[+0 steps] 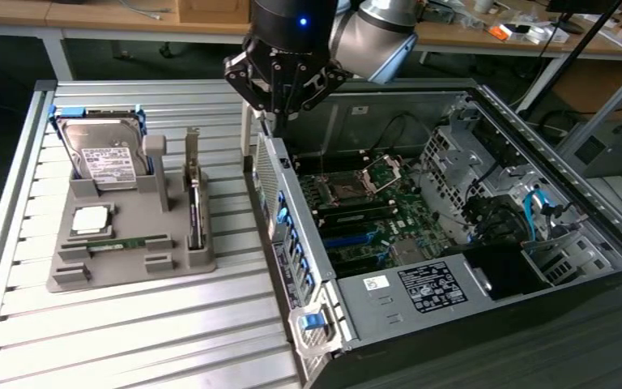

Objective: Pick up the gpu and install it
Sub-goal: 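Reach for the gpu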

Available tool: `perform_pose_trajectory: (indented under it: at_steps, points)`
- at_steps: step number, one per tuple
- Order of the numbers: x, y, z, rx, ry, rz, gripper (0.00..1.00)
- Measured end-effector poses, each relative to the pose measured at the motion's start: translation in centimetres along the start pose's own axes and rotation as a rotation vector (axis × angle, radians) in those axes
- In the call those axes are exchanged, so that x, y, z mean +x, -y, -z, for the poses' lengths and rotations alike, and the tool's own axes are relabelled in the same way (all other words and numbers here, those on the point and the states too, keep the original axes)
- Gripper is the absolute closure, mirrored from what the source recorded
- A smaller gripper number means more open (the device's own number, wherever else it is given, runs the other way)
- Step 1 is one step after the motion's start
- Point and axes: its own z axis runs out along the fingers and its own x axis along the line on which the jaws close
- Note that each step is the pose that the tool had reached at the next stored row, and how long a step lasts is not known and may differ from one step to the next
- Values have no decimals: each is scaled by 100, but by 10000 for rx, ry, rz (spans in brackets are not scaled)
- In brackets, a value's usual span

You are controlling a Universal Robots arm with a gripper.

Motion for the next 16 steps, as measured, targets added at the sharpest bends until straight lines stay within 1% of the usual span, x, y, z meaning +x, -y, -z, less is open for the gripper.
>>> perform_pose_trajectory:
  at_steps: [16]
  points:
    - [77,6,2,0,0,0,89]
